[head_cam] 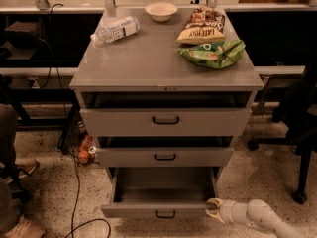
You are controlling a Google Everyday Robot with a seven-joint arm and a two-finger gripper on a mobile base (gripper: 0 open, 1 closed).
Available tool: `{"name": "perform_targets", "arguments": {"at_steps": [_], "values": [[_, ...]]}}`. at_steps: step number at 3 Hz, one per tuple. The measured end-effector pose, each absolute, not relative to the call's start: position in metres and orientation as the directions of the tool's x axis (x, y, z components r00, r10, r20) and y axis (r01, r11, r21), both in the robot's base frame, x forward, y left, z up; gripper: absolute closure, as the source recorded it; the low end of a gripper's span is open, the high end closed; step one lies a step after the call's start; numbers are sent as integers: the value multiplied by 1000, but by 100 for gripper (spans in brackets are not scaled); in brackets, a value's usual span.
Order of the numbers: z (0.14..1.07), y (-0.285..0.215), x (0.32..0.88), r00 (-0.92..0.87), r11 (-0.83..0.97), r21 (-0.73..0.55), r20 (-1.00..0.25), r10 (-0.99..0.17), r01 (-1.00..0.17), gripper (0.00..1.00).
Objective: Open bottom drawer
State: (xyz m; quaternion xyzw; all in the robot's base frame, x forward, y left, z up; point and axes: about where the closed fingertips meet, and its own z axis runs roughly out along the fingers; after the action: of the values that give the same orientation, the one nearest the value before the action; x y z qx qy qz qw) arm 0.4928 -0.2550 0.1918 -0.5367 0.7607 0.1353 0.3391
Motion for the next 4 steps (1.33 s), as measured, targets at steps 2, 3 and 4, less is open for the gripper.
{"name": "perform_targets", "arguments": {"at_steps": [2, 3, 4], "values": [[193, -253, 492, -193, 386, -156, -662, -724, -909, 54], [191, -249, 491, -192, 382, -152, -665, -722, -911, 23], [190, -247, 491, -191, 380, -149, -666, -721, -913, 1]]}}
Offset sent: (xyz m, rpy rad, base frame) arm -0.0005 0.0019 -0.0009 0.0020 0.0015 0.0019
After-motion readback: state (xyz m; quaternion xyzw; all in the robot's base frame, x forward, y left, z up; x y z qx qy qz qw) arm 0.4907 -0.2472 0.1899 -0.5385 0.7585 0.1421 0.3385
